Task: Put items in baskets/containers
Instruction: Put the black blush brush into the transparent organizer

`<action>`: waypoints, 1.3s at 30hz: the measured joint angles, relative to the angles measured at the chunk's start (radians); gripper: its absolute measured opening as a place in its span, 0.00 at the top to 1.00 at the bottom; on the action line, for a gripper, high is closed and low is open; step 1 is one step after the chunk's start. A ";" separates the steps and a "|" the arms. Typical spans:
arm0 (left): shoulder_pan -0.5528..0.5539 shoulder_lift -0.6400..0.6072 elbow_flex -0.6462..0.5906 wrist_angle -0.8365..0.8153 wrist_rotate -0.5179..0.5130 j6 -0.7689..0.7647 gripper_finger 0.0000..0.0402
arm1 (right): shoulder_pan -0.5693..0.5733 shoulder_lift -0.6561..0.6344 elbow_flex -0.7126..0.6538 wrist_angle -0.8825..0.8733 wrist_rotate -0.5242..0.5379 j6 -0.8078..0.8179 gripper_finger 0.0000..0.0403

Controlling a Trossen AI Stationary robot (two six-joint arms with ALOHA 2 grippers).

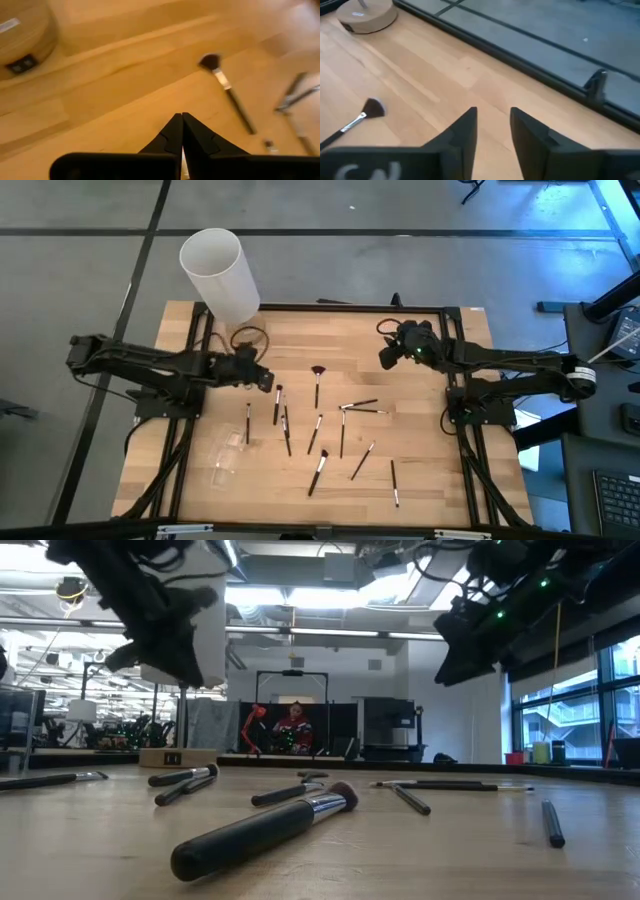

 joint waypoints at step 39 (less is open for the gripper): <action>-0.029 0.475 0.027 0.164 0.180 -0.179 0.71 | -0.064 0.005 0.001 -0.127 -0.125 0.048 0.60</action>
